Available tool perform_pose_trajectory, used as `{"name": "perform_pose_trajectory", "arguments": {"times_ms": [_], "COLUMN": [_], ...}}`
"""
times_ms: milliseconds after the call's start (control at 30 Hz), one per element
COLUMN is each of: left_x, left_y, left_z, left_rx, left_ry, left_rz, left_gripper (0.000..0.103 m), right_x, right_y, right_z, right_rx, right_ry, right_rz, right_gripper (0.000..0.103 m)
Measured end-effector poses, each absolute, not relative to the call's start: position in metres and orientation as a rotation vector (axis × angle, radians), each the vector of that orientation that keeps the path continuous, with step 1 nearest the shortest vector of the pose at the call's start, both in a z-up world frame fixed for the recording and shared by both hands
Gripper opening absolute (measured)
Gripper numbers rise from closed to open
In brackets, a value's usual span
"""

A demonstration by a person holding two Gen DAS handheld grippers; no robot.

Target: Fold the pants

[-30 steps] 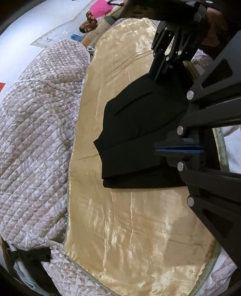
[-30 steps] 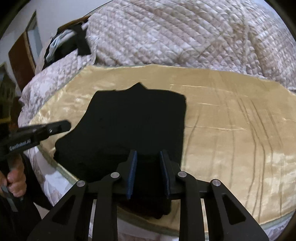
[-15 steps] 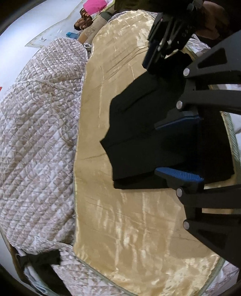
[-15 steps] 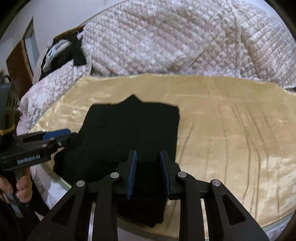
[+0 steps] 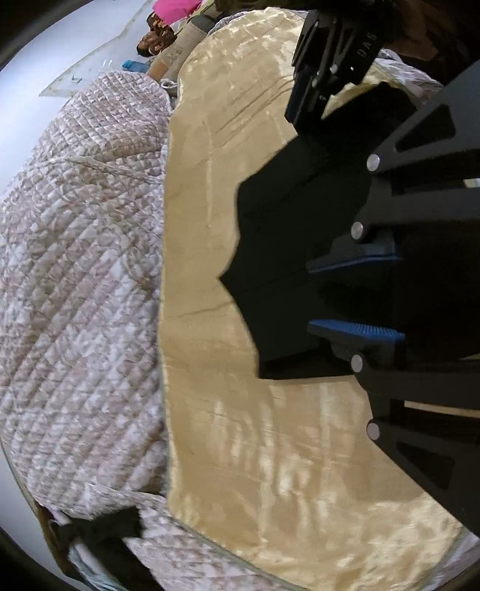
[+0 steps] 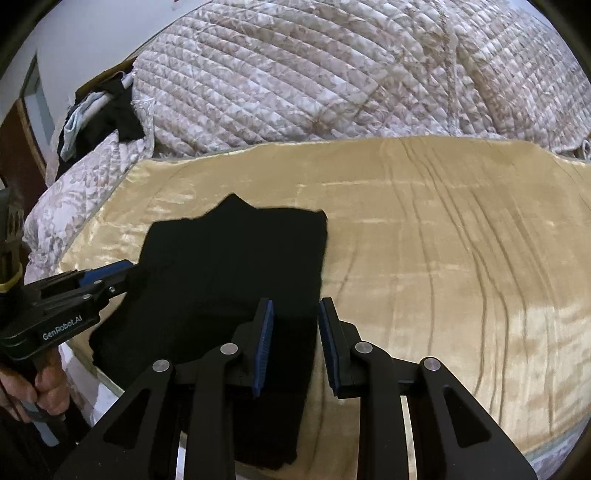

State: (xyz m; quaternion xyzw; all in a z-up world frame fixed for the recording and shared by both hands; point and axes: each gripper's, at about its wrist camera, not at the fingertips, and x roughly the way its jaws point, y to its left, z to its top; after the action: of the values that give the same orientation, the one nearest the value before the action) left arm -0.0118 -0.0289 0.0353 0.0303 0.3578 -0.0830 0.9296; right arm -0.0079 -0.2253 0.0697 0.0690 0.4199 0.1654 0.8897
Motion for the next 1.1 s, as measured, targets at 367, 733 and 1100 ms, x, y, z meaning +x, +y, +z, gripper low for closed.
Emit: {"name": "perform_pose_trajectory", "arguments": {"times_ms": [367, 733, 1100], "left_x": [0.005, -0.013, -0.011], "left_y": [0.014, 0.033, 0.022], "left_z": [0.020, -0.004, 0.000], "left_rx": [-0.064, -0.260, -0.240], "left_ry": [0.817, 0.907, 0.861], "left_rz": [-0.160, -0.289, -0.262], "left_gripper": [0.047, 0.060, 0.038], "right_x": [0.017, 0.008, 0.019], "right_y": [-0.248, -0.254, -0.249], "right_z": [0.056, 0.033, 0.027], "right_rx": [0.318, 0.529, 0.569], "right_ry": [0.944, 1.047, 1.051], "right_rz": [0.375, 0.504, 0.517], "right_gripper": [0.038, 0.044, 0.040]}}
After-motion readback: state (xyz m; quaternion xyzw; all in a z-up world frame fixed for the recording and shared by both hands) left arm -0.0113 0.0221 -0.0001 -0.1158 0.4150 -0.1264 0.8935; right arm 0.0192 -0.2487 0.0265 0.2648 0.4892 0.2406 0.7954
